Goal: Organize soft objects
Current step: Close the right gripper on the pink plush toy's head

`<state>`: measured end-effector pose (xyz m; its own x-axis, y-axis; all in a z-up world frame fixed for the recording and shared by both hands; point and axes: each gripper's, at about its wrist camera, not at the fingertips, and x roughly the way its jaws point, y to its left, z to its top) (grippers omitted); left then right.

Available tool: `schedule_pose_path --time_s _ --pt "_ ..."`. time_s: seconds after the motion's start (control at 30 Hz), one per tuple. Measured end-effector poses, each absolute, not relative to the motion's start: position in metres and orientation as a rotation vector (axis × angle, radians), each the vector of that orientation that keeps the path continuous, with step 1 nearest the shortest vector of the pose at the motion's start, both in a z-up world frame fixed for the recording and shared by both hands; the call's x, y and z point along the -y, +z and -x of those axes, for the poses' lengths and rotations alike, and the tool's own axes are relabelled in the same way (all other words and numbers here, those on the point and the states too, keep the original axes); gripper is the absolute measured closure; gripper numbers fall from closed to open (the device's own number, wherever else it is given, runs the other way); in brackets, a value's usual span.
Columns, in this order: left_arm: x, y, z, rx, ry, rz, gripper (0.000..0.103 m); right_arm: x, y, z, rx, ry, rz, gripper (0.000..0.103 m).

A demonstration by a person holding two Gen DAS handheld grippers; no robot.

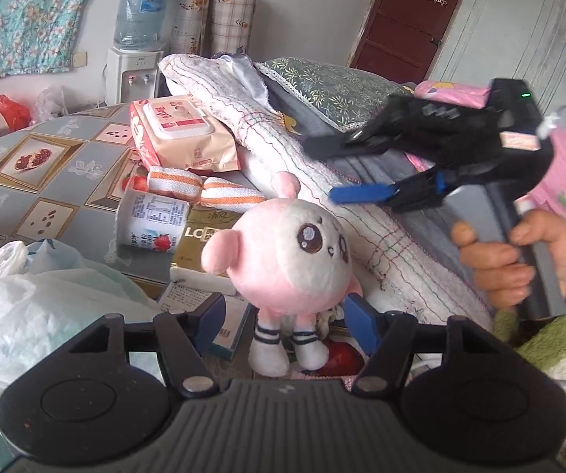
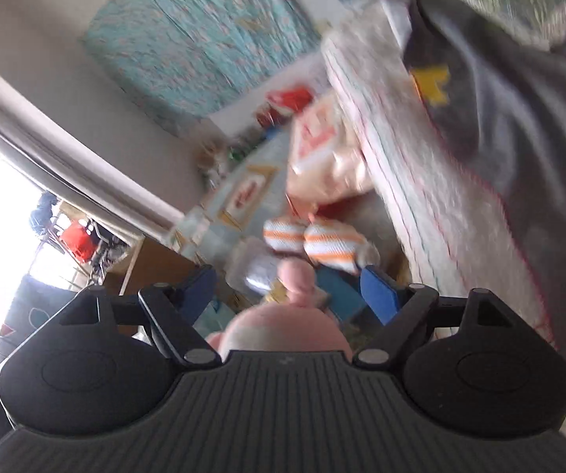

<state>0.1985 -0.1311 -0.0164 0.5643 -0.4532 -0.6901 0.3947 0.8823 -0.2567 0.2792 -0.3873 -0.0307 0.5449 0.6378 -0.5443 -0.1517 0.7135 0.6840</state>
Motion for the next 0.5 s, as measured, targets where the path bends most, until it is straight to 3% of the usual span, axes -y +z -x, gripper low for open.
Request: schedule_pose_path --time_s 0.13,0.2,0.5 --pt "0.141 -0.024 -0.208 -0.855 -0.488 0.057 0.036 0.369 -0.052 -0.284 -0.922 0.557 -0.623 0.024" --pt "0.144 -0.028 -0.213 -0.872 -0.476 0.055 0.036 0.365 -0.057 -0.284 -0.933 0.575 -0.627 0.035" --pt "0.145 -0.032 -0.217 -0.886 -0.515 0.117 0.042 0.359 -0.032 -0.267 -0.861 0.534 -0.537 0.041"
